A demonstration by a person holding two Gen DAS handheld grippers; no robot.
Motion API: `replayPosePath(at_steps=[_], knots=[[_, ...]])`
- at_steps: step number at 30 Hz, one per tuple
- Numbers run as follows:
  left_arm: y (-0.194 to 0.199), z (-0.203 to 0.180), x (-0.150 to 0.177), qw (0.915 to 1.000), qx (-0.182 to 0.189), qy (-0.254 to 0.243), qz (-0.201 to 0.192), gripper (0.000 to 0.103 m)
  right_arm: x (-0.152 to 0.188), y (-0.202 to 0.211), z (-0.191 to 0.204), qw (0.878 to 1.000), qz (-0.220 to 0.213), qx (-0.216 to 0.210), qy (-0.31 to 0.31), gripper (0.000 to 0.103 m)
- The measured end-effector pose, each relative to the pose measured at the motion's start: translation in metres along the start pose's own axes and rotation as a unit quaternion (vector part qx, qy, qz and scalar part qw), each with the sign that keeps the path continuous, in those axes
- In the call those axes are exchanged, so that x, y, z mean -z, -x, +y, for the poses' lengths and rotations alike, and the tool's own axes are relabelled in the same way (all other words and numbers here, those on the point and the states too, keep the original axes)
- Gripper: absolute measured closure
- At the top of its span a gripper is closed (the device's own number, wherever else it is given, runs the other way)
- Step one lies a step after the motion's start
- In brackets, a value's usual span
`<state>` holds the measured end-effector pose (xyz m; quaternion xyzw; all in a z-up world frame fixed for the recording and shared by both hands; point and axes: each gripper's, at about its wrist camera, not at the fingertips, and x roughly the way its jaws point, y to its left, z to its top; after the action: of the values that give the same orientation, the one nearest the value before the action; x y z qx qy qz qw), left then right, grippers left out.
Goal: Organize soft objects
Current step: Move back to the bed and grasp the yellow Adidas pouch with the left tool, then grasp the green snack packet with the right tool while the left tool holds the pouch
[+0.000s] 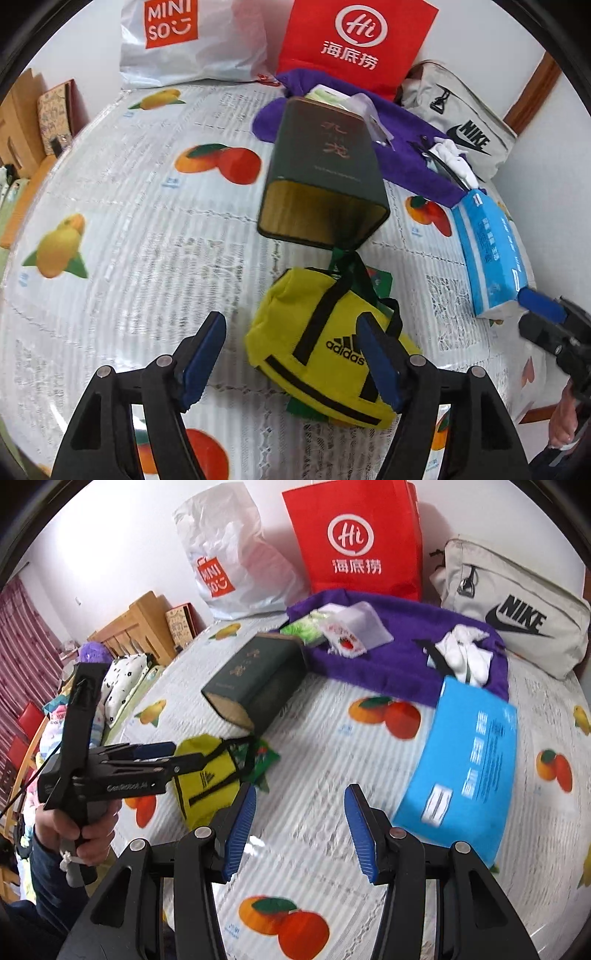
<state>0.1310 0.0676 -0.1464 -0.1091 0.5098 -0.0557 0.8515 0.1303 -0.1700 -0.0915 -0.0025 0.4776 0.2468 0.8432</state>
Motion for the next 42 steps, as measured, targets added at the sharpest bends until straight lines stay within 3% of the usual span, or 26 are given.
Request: replayPosePath(at_steps=[3,12,17,29,36,42], knots=[[-0.009,0.001,0.001,0.9999,0.012,0.004,0.003,0.050,0.010,-0.005,0.002,1.000,0.009,0.002,-0.005,0.053],[-0.005,0.001,-0.006,0.9990,0.040,-0.010,-0.016,0.083,0.020,-0.016,0.001,0.999,0.029,0.009,-0.018,0.053],[0.010,0.003,-0.008,0.9987,0.038,-0.016,-0.029,0.086,0.017,-0.022,0.004,0.999,0.032,0.004,-0.019,0.053],[0.054,0.042,0.004,0.9973,0.005,0.024,-0.069,0.086,0.013,-0.054,0.037,0.998,0.057,-0.023,0.005,0.053],[0.064,0.075,0.010,0.9957,-0.021,0.044,-0.078,0.086,0.003,-0.079,0.062,0.998,0.066,-0.014,0.020,0.053],[0.063,0.097,0.010,0.9951,-0.011,0.061,-0.078,0.086,-0.004,-0.100,0.075,0.997,0.082,-0.001,0.001,0.053]])
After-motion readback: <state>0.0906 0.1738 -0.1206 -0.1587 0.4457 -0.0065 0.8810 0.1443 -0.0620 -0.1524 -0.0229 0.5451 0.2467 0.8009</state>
